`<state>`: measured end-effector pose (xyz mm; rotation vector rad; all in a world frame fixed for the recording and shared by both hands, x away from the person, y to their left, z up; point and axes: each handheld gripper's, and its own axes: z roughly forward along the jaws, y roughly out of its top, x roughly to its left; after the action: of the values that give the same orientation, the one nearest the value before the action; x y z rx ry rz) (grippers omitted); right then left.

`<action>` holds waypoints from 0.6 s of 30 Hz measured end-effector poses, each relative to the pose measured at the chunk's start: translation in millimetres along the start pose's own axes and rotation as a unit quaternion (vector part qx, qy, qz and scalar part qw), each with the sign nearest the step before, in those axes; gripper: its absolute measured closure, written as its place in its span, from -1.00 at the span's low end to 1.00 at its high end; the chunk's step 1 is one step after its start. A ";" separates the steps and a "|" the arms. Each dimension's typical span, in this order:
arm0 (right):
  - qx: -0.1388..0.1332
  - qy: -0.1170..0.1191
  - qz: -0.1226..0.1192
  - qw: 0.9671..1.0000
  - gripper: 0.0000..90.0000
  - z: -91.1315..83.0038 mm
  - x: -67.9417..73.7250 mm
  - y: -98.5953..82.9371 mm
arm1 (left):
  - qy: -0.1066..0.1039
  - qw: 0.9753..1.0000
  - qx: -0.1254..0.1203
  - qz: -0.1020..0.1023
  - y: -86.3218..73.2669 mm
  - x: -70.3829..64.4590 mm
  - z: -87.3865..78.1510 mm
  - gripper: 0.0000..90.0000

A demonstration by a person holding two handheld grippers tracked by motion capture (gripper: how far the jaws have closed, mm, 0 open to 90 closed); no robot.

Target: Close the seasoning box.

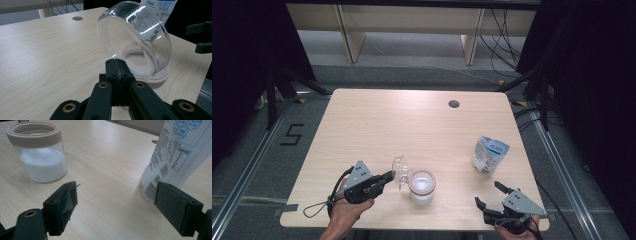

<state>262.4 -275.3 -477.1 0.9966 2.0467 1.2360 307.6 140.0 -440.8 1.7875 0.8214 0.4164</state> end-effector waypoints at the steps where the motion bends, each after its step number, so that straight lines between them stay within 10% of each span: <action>1: -0.001 0.000 0.000 1.000 -0.57 0.2 0.0 -0.1 | -0.001 1.000 0.000 0.004 0.5 0.1 0.5 0.99; 18: 0.003 0.001 -0.003 1.000 -0.56 0.5 0.4 -0.1 | -0.005 1.000 -0.002 0.006 4.0 -2.7 1.8 0.99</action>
<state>262.6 -274.8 -477.5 0.9911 2.0548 1.2285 308.2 136.1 -437.5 1.7904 0.8027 0.4171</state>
